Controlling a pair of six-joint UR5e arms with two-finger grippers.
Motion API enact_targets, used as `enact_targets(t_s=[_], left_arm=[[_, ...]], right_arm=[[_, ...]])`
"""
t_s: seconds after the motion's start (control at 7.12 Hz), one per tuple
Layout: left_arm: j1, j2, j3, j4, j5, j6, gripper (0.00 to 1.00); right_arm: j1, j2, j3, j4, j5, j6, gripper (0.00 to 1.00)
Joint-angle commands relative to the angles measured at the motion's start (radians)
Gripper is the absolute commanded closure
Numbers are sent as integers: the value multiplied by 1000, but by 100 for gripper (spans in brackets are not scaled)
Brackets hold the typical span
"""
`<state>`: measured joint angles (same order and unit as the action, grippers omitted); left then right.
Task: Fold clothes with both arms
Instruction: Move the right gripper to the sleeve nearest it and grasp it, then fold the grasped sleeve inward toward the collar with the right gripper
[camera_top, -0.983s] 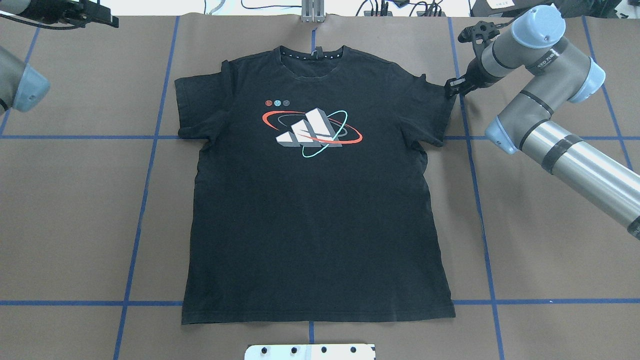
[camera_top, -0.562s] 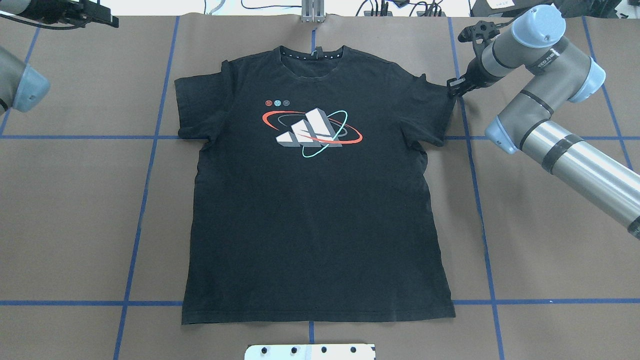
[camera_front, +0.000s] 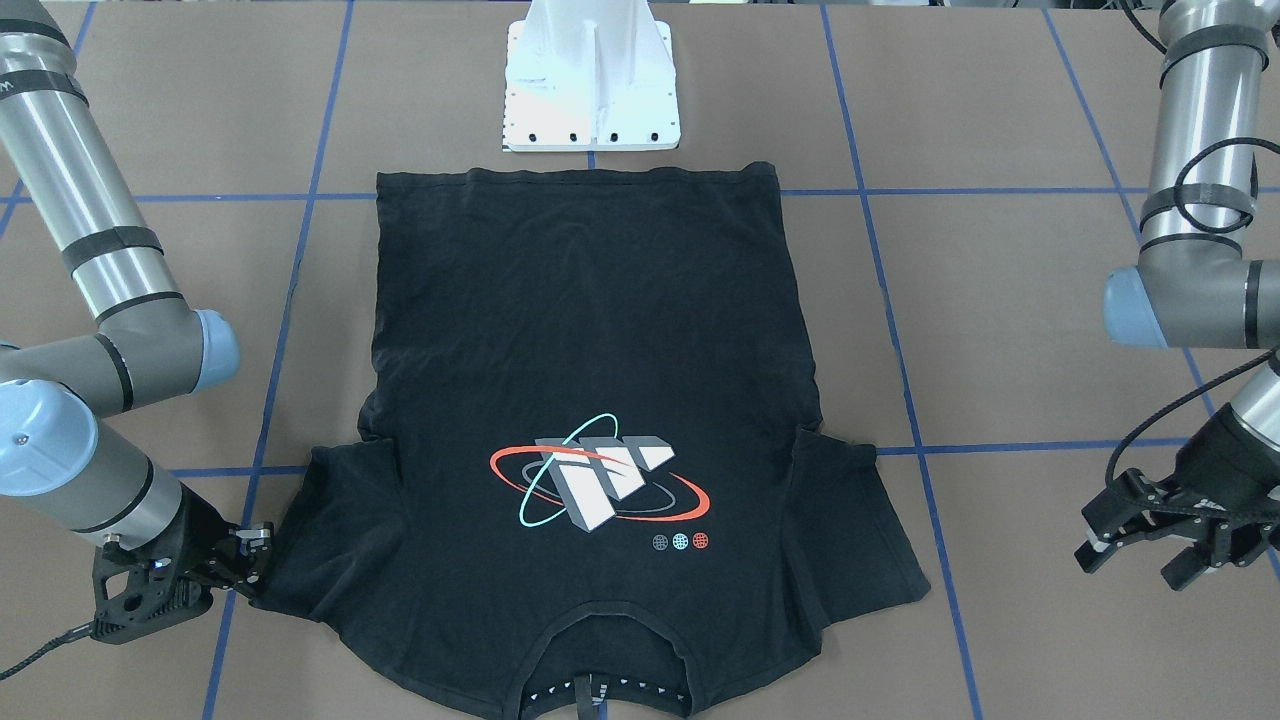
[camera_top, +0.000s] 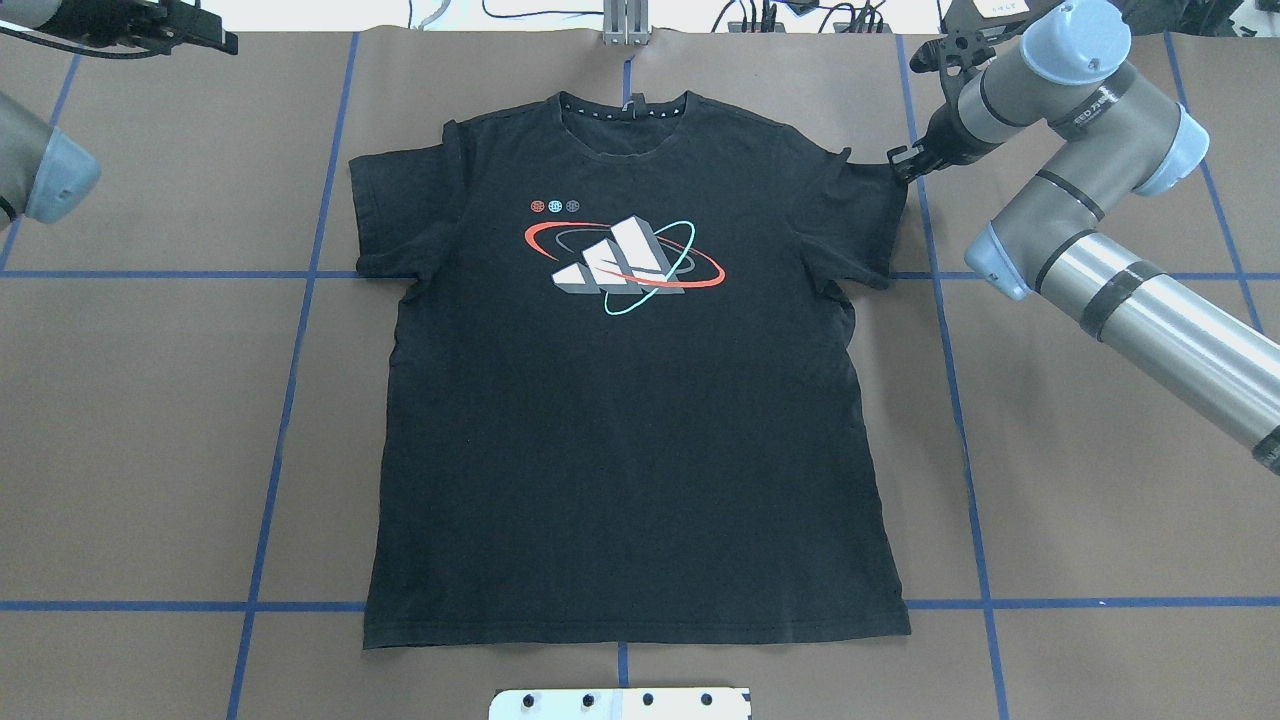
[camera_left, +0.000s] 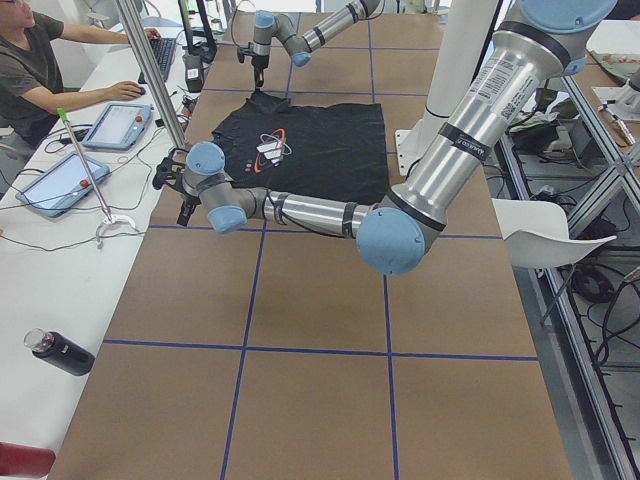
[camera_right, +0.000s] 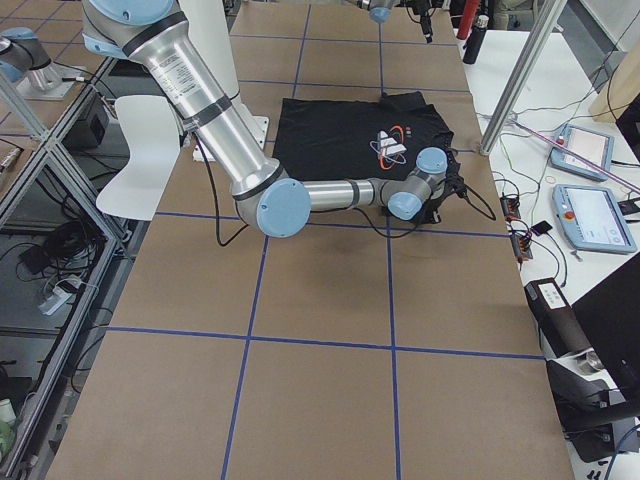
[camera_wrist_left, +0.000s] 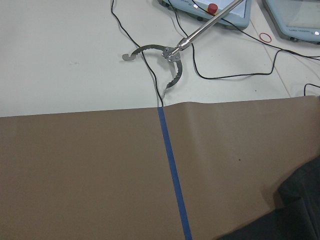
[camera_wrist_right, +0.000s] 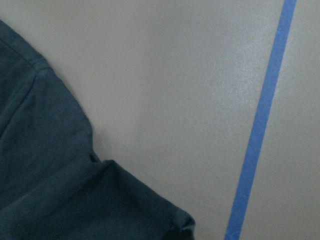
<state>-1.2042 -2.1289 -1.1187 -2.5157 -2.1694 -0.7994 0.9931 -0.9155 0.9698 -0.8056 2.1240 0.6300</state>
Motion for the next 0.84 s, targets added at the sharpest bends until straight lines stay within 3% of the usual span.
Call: enact_targets(t_s=[0.0, 0.42, 0.7], left_arm=[[-2, 0, -1, 0, -1, -1, 0], [-3, 3, -1, 0, -4, -1, 0], [-3, 3, -1, 0, -4, 0, 0]], right_arm=[[25, -6, 99, -3, 112, 34, 100], [-52, -11, 259, -4, 131, 259, 100], [-149, 39, 253, -10, -49, 333, 100]])
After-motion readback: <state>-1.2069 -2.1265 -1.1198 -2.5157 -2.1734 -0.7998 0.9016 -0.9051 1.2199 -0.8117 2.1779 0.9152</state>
